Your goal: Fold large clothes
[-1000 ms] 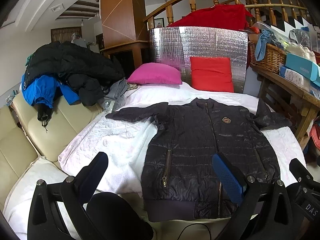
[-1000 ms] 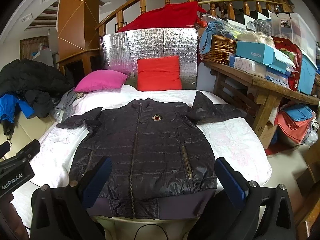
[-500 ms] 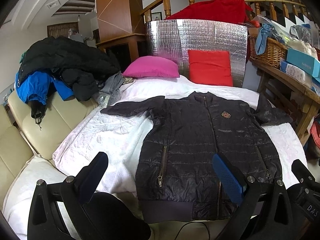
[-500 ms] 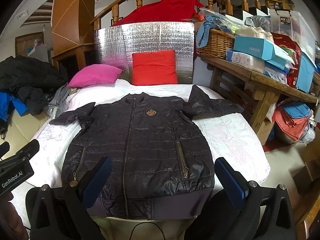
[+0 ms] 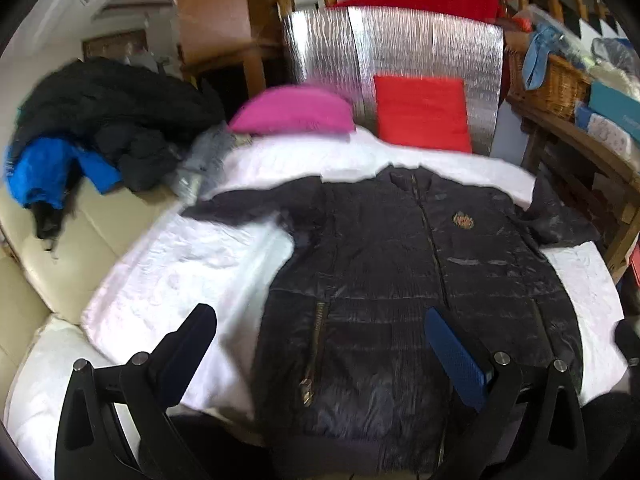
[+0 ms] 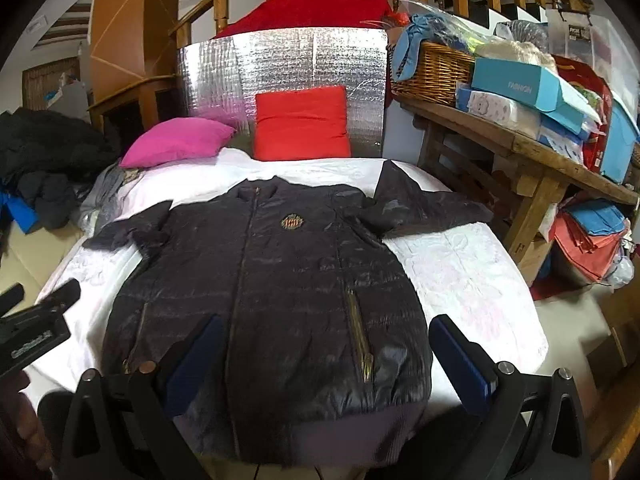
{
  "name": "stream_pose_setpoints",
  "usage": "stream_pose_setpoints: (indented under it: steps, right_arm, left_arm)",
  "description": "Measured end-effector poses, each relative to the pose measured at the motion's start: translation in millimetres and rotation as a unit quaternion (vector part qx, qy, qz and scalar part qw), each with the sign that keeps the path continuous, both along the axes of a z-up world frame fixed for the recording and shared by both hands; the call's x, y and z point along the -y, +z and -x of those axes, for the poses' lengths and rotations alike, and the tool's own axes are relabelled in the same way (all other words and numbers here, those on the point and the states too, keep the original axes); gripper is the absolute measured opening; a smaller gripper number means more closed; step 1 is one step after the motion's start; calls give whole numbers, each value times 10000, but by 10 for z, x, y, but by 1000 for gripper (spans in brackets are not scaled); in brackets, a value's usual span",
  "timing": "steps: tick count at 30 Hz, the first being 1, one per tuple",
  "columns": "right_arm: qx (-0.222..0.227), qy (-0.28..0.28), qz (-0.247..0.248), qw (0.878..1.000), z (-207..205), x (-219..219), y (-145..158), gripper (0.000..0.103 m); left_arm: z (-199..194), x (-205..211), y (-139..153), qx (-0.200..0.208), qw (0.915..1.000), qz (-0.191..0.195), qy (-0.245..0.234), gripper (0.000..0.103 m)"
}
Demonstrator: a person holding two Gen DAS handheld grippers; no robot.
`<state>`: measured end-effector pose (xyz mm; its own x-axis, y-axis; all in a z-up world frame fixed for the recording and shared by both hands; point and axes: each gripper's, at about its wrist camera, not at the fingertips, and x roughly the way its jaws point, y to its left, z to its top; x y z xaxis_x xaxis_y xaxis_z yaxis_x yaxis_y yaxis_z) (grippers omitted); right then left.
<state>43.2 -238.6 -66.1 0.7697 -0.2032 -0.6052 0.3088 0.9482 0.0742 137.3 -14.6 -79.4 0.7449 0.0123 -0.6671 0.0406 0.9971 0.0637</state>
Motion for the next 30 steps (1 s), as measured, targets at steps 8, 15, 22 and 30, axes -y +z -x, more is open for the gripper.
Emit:
stream_pose_setpoints:
  steps: [8,15,22,30]
  right_arm:
    - [546,-3,-1439,9881,-952,1483,-298,103]
    - [1311,-1226,-3774,9085,-1586,3403,-1025,103]
    - [1628,-2119,-4477,8533,-1884,4454,-1555,100]
    - [1055,-3001,-3938,8624,-2381,4982,-1811,79]
  left_arm:
    - [-1354,240,-638,-771,9966,139,263,103]
    - [-1827,435,-938,-669,9969,341,222,103]
    - [-1947,545,-1077,-485,9986,197,9,103]
    - [-2050,653,-1117,-316,9991,81,-254,103]
